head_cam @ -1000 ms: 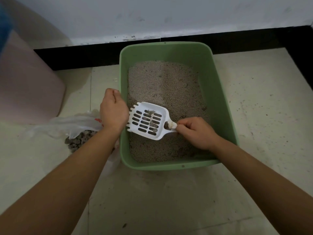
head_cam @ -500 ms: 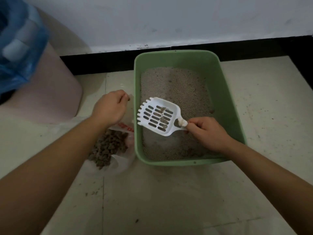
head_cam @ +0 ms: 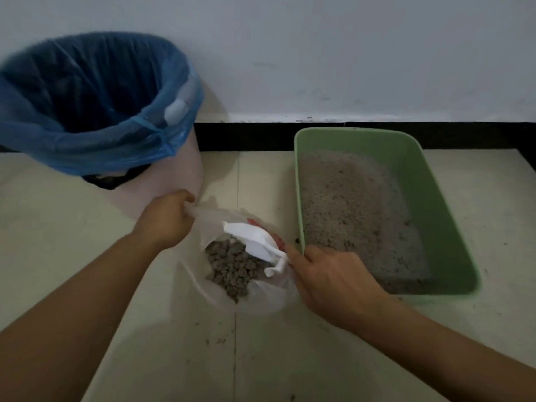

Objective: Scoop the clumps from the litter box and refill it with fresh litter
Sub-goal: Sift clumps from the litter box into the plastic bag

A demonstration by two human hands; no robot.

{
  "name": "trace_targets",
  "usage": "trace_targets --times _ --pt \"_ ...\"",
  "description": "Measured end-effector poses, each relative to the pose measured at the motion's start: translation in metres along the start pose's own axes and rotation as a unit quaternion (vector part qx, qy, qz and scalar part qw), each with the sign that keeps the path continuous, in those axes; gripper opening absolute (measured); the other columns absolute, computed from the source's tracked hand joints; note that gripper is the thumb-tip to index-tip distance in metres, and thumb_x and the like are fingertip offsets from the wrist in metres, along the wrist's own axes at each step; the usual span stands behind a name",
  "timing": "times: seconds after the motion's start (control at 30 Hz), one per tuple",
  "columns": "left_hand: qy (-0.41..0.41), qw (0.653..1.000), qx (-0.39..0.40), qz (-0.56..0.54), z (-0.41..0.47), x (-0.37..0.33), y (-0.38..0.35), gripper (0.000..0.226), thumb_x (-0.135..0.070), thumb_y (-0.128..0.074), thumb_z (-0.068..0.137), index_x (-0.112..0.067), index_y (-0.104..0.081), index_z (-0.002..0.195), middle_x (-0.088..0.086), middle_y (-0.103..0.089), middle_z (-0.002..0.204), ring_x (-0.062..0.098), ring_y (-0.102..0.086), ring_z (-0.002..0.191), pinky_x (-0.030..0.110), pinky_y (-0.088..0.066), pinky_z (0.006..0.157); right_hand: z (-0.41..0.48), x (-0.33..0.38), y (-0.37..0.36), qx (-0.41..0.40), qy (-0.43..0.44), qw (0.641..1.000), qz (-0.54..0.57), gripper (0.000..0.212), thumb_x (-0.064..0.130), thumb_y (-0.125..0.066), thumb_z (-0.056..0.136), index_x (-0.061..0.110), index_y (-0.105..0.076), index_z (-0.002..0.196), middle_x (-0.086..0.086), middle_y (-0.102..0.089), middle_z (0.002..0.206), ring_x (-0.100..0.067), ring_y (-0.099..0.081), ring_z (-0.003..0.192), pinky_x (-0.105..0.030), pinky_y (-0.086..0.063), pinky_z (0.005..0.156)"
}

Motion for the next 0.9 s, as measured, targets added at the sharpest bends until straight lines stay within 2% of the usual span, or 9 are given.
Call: trace_targets --times 0.1,0.2,0.33,0.43,0.53,0.6,0.67,0.8,0.9 --pt "0.008 1.0 0.01 -0.005 0.001 -0.006 0.001 0.042 -0.013 -0.057 0.089 -0.017 -0.057 0.131 0.01 -0.062 0.125 0.029 -0.059 0.108 0.032 -0.048 0.087 -0.005 0.001 0.007 -0.041 0.006 0.999 0.023 0.039 0.035 -0.061 0.083 0.02 -0.069 0.118 0.001 -0.061 0.066 -0.02 -0.055 0.045 -0.028 -0.036 0.034" --pt "-0.008 1.0 0.016 0.004 -0.001 -0.025 -0.002 0.046 -0.014 -0.058 0.084 -0.02 -0.055 0.13 0.007 -0.056 0.128 0.028 -0.054 0.113 0.037 -0.046 0.095 -0.012 -0.023 0.032 -0.072 -0.062 0.987 0.128 0.043 0.037 -0.044 0.089 0.032 -0.062 0.128 0.005 -0.064 0.073 -0.017 -0.058 0.053 -0.029 -0.046 0.043" --pt "-0.068 0.993 -0.086 -0.041 -0.01 -0.08 -0.006 0.038 -0.012 -0.055 0.085 -0.015 -0.056 0.123 0.011 -0.049 0.129 0.031 -0.041 0.123 0.041 -0.035 0.103 -0.025 -0.083 0.058 -0.072 -0.209 0.944 0.246 0.033 0.032 -0.058 0.091 0.037 -0.065 0.123 0.011 -0.066 0.066 -0.007 -0.058 0.049 -0.034 -0.055 0.051" --pt "-0.061 0.986 -0.095 -0.124 -0.015 -0.12 -0.03 0.037 -0.018 -0.05 0.091 -0.01 -0.051 0.127 0.014 -0.052 0.127 0.033 -0.048 0.118 0.046 -0.041 0.1 -0.038 -0.135 0.062 -0.033 -0.304 0.93 0.205 0.042 0.051 -0.063 0.088 0.036 -0.061 0.127 0.018 -0.061 0.077 -0.002 -0.06 0.058 -0.032 -0.058 0.056" --pt "-0.028 0.991 -0.036 -0.122 -0.016 -0.152 -0.069 0.046 -0.033 -0.044 0.099 -0.003 -0.044 0.134 0.021 -0.051 0.13 0.039 -0.05 0.119 0.046 -0.043 0.098 -0.055 -0.18 0.063 0.02 -0.37 0.926 0.07 0.044 0.058 -0.055 0.091 0.036 -0.059 0.129 0.008 -0.061 0.086 -0.009 -0.056 0.064 -0.025 -0.045 0.05" --pt "-0.002 0.995 0.005 -0.1 -0.019 -0.165 -0.093 0.052 -0.042 -0.034 0.102 0.0 -0.044 0.132 0.024 -0.051 0.13 0.041 -0.051 0.117 0.045 -0.042 0.095 -0.061 -0.2 0.061 0.072 -0.369 0.926 -0.025 0.039 0.059 -0.046 0.095 0.034 -0.062 0.12 0.002 -0.065 0.087 -0.016 -0.055 0.068 -0.023 -0.033 0.047" --pt "-0.01 0.997 0.006 -0.082 -0.022 -0.176 -0.108 0.046 -0.039 -0.027 0.105 -0.001 -0.047 0.121 0.023 -0.057 0.12 0.04 -0.056 0.107 0.043 -0.042 0.082 -0.061 -0.215 0.053 0.118 -0.354 0.925 -0.074 0.042 0.061 -0.041 0.096 0.03 -0.064 0.111 0.002 -0.063 0.081 -0.017 -0.057 0.067 -0.024 -0.036 0.048" --pt "0.008 0.995 -0.056 -0.082 -0.026 -0.186 -0.113 0.012 -0.014 -0.034 0.102 -0.009 -0.04 0.092 0.011 -0.054 0.081 0.028 -0.047 0.071 0.035 -0.033 0.062 -0.047 -0.23 0.03 0.22 -0.255 0.922 -0.189 0.026 0.041 -0.045 0.101 0.02 -0.058 0.111 0.003 -0.051 0.069 -0.014 -0.051 0.057 -0.03 -0.045 0.056" --pt "0.018 0.99 -0.11 -0.083 -0.028 -0.19 -0.112 0.012 -0.005 -0.035 0.097 -0.009 -0.037 0.086 0.002 -0.042 0.065 0.024 -0.042 0.061 0.034 -0.027 0.054 -0.036 -0.238 0.018 0.29 -0.16 0.902 -0.276 0.016 0.028 -0.051 0.098 0.019 -0.053 0.11 0.006 -0.05 0.07 -0.014 -0.049 0.06 -0.03 -0.042 0.064"
Point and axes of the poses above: each hand's wrist, its own z-axis towards the middle knuckle, its own y-axis out of the back of the hand, x = y × z, the point moved 7 cm from there along z, towards the middle knuckle
